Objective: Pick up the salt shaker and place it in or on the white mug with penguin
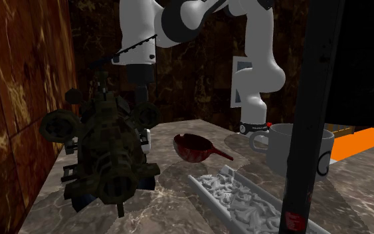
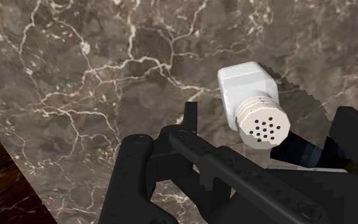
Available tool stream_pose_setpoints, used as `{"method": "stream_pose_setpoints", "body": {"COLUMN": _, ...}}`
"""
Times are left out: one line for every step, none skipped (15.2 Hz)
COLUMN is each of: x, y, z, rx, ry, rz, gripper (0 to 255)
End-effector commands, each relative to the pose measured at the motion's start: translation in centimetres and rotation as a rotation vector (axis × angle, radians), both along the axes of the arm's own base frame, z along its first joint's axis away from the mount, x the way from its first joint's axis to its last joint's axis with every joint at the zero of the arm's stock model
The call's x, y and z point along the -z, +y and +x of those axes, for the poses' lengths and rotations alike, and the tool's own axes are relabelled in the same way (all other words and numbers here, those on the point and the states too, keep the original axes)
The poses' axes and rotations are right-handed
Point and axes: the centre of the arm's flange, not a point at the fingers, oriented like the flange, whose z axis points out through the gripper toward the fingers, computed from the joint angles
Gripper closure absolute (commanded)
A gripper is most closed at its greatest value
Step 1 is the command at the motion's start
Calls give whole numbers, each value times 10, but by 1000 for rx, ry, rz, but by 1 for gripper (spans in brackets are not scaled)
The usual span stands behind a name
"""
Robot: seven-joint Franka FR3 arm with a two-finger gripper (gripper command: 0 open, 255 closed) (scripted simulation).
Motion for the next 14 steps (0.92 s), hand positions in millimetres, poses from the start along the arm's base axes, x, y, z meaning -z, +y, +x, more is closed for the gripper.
{"method": "stream_pose_setpoints", "body": {"x": 0, "y": 0, "z": 0, "rx": 0, "ry": 0, "rz": 0, "gripper": 255}}
{"method": "stream_pose_setpoints", "body": {"x": 0, "y": 0, "z": 0, "rx": 0, "ry": 0, "rz": 0, "gripper": 255}}
{"method": "stream_pose_setpoints", "body": {"x": 0, "y": 0, "z": 0, "rx": 0, "ry": 0, "rz": 0, "gripper": 255}}
{"method": "stream_pose_setpoints", "body": {"x": 0, "y": 0, "z": 0, "rx": 0, "ry": 0, "rz": 0, "gripper": 255}}
{"method": "stream_pose_setpoints", "body": {"x": 0, "y": 0, "z": 0, "rx": 0, "ry": 0, "rz": 0, "gripper": 255}}
{"method": "stream_pose_setpoints", "body": {"x": 0, "y": 0, "z": 0, "rx": 0, "ry": 0, "rz": 0, "gripper": 255}}
{"method": "stream_pose_setpoints", "body": {"x": 0, "y": 0, "z": 0, "rx": 0, "ry": 0, "rz": 0, "gripper": 255}}
{"method": "stream_pose_setpoints", "body": {"x": 0, "y": 0, "z": 0, "rx": 0, "ry": 0, "rz": 0, "gripper": 255}}
{"method": "stream_pose_setpoints", "body": {"x": 0, "y": 0, "z": 0, "rx": 0, "ry": 0, "rz": 0, "gripper": 255}}
{"method": "stream_pose_setpoints", "body": {"x": 0, "y": 0, "z": 0, "rx": 0, "ry": 0, "rz": 0, "gripper": 255}}
{"method": "stream_pose_setpoints", "body": {"x": -5, "y": 0, "z": 0, "rx": 0, "ry": 0, "rz": 0, "gripper": 255}}
{"method": "stream_pose_setpoints", "body": {"x": -11, "y": 0, "z": 0, "rx": 0, "ry": 0, "rz": 0, "gripper": 255}}
{"method": "stream_pose_setpoints", "body": {"x": -16, "y": 0, "z": 0, "rx": 0, "ry": 0, "rz": 0, "gripper": 255}}
{"method": "stream_pose_setpoints", "body": {"x": -21, "y": 0, "z": 0, "rx": 0, "ry": 0, "rz": 0, "gripper": 255}}
